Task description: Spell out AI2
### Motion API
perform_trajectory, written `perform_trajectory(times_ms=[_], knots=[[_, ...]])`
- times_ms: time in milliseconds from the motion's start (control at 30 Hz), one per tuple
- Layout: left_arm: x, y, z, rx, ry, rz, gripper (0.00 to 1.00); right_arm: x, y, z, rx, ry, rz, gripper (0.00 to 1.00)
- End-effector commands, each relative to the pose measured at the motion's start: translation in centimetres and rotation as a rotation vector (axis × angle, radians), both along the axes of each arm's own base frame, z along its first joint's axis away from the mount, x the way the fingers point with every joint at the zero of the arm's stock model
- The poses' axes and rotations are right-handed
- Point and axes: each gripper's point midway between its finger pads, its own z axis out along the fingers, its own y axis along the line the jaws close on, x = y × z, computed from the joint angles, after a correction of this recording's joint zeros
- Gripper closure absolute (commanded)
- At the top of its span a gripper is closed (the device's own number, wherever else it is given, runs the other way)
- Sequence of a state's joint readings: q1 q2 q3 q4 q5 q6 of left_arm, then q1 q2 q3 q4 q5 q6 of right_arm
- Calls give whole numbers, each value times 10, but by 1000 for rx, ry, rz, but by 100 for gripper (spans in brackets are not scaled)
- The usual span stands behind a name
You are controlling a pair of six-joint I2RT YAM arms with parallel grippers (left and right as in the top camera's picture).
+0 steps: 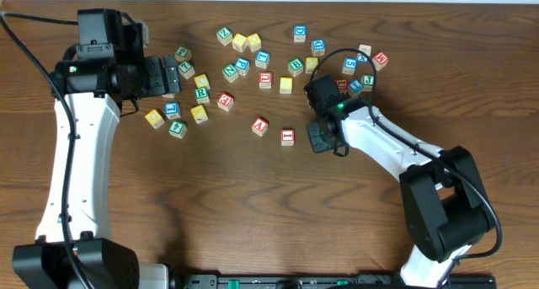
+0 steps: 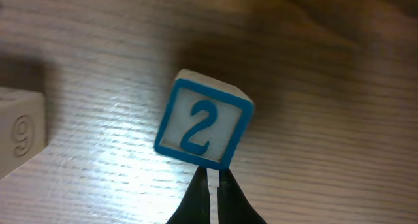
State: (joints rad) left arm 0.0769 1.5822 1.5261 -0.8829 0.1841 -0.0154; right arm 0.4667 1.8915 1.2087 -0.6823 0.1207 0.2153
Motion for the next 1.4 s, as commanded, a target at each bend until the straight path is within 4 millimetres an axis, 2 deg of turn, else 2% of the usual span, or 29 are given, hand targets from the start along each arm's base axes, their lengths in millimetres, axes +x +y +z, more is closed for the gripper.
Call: perform_trajectory(times_ms=[0,200,333,433,567,633,733,867,1067,1233,1367], knots=[[-1,1,-1,1,4,3,0,5,-9,-3,-36,-13,-4,99],[-1,1,-1,1,3,3,1,7,-13,-3,-35,-13,-16,99],[-1,1,-1,1,4,3,1,4,-6,2,-7,-1,21,99],[-1,1,-1,1,4,3,1,7,1,27,30,-31,28,99],[-1,1,-1,1,3,3,1,12,20,80,165,-118,52,99],[-1,1,-1,1,3,3,0,13,31,98,240,-157,60,99],[-1,1,-1,1,4,3,1,17,48,113,340,-189,57,99],[-1,1,-1,1,4,3,0,18,72,109,421,-173,76,99],[-1,1,-1,1,4,3,1,12,113,79,492,-84,108,99],[-1,1,-1,1,4,3,0,9,134,55,488,-39,106,99],[-1,0,-1,1,4,3,0,8,138,42,474,-18,88,99]])
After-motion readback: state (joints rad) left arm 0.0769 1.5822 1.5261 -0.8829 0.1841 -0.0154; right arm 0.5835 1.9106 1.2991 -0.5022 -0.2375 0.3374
